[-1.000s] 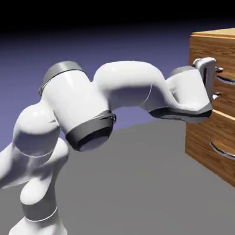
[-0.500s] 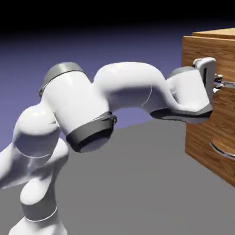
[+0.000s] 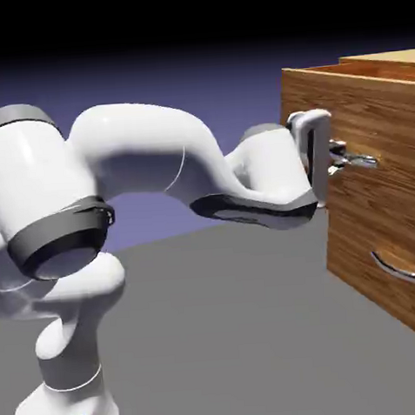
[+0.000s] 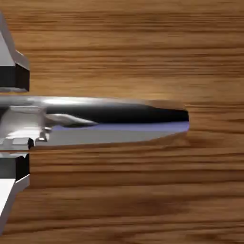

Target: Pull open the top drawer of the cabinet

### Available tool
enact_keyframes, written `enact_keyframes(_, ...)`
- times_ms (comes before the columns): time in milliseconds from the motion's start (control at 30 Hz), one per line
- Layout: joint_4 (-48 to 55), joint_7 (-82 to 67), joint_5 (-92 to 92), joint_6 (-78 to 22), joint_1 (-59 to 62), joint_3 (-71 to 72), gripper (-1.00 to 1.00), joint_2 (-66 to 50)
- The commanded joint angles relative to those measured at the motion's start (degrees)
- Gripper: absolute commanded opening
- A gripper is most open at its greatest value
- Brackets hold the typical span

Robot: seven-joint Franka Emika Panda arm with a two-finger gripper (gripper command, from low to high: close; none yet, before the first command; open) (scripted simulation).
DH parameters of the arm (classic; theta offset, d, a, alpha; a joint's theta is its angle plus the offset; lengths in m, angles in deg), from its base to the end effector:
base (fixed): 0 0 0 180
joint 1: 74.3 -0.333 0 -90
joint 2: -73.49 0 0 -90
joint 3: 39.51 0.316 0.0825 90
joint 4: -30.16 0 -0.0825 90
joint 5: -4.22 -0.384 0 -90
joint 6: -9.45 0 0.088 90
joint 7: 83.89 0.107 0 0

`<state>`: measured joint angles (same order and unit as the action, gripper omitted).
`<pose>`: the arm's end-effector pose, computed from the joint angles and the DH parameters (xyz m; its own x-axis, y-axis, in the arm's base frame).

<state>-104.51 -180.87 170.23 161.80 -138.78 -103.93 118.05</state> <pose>0.4668 -0.0428 0.4788 0.0006 -0.7068 -0.7075 -0.0002 0.7075 -0.7068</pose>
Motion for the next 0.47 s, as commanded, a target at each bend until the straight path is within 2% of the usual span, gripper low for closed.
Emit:
enact_keyframes(0,-1.31,0.41,0.0,0.19,2.09,1.58,-1.0,0.24)
enact_keyframes(300,-12.48,1.64,-1.18,2.77,19.16,14.23,-1.0,5.8)
enact_keyframes(333,-12.48,1.64,-1.18,2.77,19.16,14.23,1.0,5.8)
enact_keyframes(433,-15.62,0.32,-2.44,4.17,23.32,16.78,1.0,8.98)
